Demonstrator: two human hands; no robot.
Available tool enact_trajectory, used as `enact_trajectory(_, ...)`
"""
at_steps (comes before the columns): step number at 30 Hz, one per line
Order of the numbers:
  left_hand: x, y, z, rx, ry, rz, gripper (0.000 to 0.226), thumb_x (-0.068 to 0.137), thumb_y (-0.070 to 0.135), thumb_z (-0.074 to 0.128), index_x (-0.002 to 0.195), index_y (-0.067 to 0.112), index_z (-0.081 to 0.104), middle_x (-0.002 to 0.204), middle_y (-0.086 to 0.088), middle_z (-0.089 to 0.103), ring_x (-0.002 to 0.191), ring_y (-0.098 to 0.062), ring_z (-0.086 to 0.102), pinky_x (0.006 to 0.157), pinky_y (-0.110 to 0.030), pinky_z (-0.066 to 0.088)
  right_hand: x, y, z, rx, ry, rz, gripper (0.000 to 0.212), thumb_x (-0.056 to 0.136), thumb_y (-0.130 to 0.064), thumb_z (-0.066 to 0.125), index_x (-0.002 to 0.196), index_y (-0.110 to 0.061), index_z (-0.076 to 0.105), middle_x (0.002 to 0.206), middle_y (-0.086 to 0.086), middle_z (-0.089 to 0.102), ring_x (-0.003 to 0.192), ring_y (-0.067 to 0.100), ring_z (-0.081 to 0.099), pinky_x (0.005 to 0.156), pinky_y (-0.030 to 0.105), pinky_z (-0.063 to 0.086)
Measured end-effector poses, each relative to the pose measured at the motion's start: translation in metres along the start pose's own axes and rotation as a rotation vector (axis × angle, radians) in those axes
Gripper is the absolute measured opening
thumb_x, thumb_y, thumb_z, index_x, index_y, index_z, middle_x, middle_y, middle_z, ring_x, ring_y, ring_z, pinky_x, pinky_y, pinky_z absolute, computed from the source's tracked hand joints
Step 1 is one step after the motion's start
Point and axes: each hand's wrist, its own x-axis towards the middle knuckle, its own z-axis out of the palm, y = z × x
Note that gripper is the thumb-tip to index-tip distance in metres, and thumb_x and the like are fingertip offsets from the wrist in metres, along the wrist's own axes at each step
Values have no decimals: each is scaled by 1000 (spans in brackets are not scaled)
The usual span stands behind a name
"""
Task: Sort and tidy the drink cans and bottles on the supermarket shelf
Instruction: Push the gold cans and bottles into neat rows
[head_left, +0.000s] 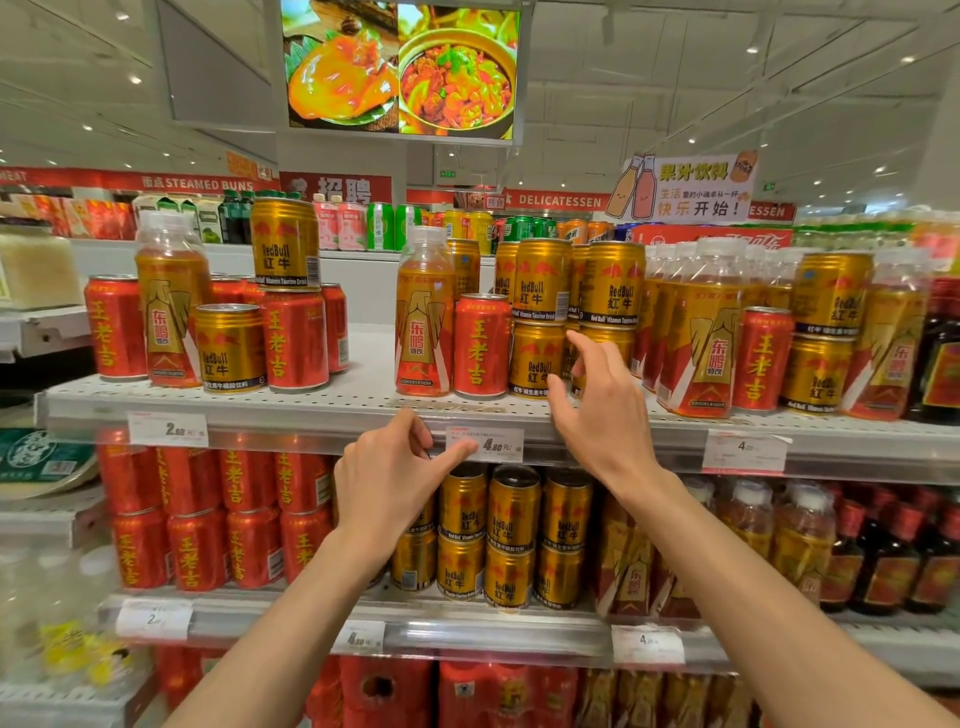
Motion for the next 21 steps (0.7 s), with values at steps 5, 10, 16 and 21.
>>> enact_trajectory(5, 2, 1, -1, 15, -4, -22, 60, 67, 85, 66, 72, 26, 55, 62, 9, 65, 66, -17, 67, 65, -37, 58, 2, 19, -15, -111, 207, -3, 45, 91, -24, 67, 131, -8, 56, 120, 12, 54, 108, 23, 52, 94, 26, 39)
enact_trajectory(10, 4, 3, -3, 17, -22, -34, 61, 66, 85, 67, 70, 25, 56, 60, 8, 66, 66, -17, 67, 65, -37, 57, 12, 21, -15, -122, 178, 150, 72, 94, -38, 62, 153, -10, 30, 145, 14, 39, 131, 27, 41, 110, 43, 38)
enact_trajectory(16, 5, 5, -5, 23, -51, -46, 61, 66, 84, 69, 70, 25, 56, 62, 9, 66, 68, -16, 66, 64, -34, 54, 33, 14, -14, 67, 25, 370, 87, 99, -52, 52, 161, -18, 3, 162, 11, 29, 145, 30, 35, 115, 46, 32)
enact_trajectory(21, 5, 6, -5, 25, -53, -54, 60, 67, 84, 69, 71, 25, 55, 62, 10, 66, 67, -15, 65, 62, -32, 51, 43, 7, -12, 115, 35, 426, 79, 100, -50, 51, 160, -17, 12, 159, 9, 33, 143, 29, 39, 112, 49, 36)
